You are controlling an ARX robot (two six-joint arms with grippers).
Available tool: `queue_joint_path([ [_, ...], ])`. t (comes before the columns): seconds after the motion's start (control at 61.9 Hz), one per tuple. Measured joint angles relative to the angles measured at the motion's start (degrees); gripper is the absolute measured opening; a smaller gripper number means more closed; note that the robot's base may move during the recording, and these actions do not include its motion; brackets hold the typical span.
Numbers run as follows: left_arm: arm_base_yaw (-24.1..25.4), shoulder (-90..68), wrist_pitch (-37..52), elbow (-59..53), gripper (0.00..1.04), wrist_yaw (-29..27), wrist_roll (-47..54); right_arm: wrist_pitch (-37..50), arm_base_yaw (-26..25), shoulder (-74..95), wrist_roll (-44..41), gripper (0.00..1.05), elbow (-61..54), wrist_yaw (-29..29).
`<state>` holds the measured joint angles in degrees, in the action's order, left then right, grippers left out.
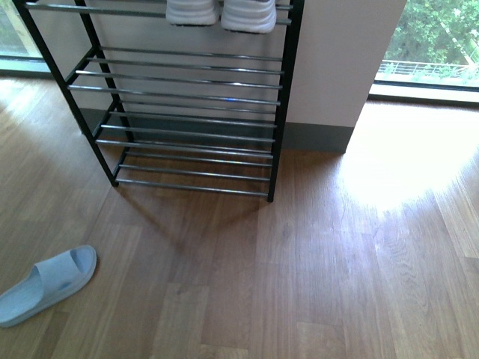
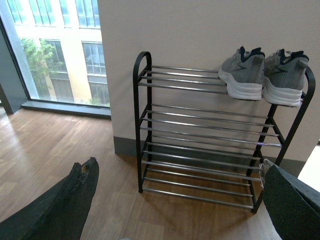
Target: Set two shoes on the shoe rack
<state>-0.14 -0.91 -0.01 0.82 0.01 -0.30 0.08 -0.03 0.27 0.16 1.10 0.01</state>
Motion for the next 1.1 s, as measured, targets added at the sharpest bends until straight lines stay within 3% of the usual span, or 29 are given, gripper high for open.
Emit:
queue_joint_path([
  [1.098,0.0,0.0,0.0,0.0,0.95,0.1,0.0,-0.1,0.0,-0.1,0.0,0.96,0.0,0.1],
])
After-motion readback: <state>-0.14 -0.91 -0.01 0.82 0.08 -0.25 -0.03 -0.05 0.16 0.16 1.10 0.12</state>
